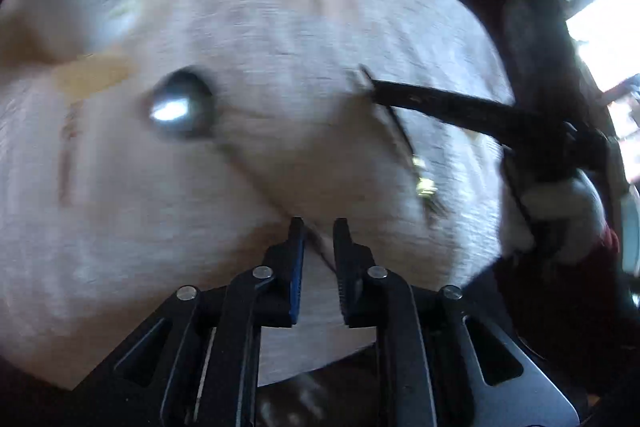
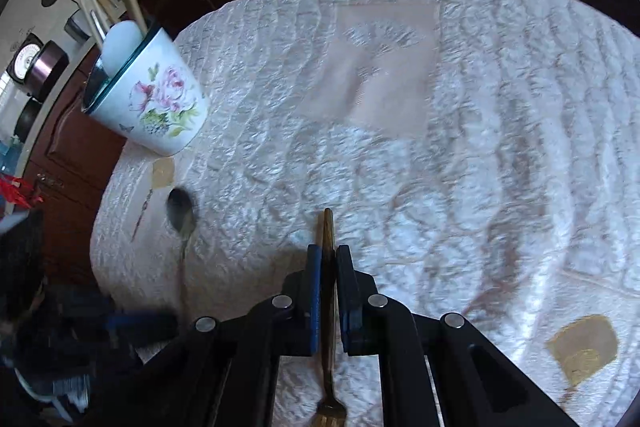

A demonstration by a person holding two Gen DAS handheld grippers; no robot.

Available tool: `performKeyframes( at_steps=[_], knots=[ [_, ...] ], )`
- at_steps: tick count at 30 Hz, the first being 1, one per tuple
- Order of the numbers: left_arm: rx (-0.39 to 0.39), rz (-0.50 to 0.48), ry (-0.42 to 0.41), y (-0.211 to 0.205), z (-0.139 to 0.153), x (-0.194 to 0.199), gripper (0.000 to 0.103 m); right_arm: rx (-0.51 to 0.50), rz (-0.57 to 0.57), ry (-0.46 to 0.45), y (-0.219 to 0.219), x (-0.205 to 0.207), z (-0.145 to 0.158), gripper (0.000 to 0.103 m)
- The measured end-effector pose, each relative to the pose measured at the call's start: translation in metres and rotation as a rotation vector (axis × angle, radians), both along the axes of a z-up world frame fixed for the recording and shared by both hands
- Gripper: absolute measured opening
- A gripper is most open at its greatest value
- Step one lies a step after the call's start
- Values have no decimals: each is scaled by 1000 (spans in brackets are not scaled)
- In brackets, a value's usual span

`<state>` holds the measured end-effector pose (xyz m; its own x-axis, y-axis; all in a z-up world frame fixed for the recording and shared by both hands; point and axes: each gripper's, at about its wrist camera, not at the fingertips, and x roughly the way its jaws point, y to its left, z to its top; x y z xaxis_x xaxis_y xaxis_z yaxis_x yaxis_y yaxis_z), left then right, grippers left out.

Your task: Organize utensils

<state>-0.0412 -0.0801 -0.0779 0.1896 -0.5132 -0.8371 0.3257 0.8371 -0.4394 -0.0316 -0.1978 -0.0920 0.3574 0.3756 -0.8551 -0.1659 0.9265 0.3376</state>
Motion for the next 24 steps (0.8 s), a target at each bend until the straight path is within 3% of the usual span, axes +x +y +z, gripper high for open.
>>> performKeyframes(
  at_steps=[4,9,11,13,18,20,22,24],
  knots=[
    [19,5,-81,5,15,8,17,-19,-30,13,-23,-2,3,7],
    [135,89,-181,44,24,31,29,16,-28,56,-43,-5,0,7],
    [142,90,-182,55,22,41,38,26,-37,61,-45,-3,-3,12],
    [144,64,-169,61,15,51,40,58,-39,62,-42,0,-4,25],
    [120,28,-117,61,-3,73,40,44,-22,60,-30,10,-5,25],
    [130,1,-111,53,-7,75,35,21,-14,55,-23,12,-7,17],
    [172,-14,-137,49,-10,74,17,-2,-6,47,-19,13,-8,6],
    [163,-12,-140,52,-6,73,8,-3,-3,45,-16,15,-7,6]
  ],
)
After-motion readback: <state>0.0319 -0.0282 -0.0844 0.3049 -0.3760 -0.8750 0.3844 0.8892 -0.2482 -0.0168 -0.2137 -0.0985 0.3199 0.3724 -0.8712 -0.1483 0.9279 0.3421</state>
